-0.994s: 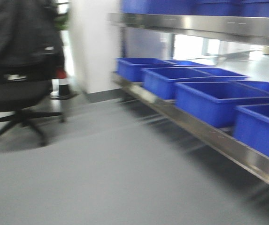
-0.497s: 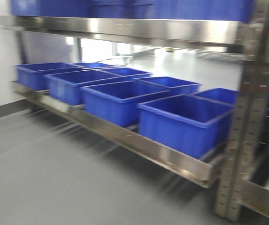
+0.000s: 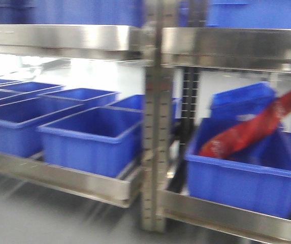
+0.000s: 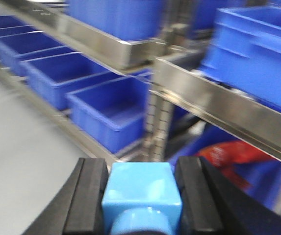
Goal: Grab block from conveyor and place in blue bin
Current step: 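Drive the base toward the steel shelf of blue bins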
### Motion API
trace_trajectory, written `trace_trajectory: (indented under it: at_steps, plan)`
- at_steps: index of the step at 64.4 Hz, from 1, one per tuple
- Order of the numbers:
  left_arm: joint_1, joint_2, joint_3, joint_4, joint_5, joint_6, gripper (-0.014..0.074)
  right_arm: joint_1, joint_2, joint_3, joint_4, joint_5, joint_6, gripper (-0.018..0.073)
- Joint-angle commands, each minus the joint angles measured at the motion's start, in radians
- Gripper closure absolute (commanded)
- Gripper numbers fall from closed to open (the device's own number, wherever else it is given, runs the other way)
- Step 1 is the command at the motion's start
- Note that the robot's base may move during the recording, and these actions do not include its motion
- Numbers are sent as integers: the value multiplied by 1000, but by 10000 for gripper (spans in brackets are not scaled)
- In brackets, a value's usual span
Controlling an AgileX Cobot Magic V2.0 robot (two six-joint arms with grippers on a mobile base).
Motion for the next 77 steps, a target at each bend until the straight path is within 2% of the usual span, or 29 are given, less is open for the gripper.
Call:
trace_trajectory:
  at_steps: [1, 77]
  plan:
    - [-7, -6, 1, -6, -26, -5, 708, 1, -4, 2, -5, -23, -5, 713]
    - [-7, -6, 1, -6, -26, -5, 708, 1, -4, 2, -5, -23, -5, 713]
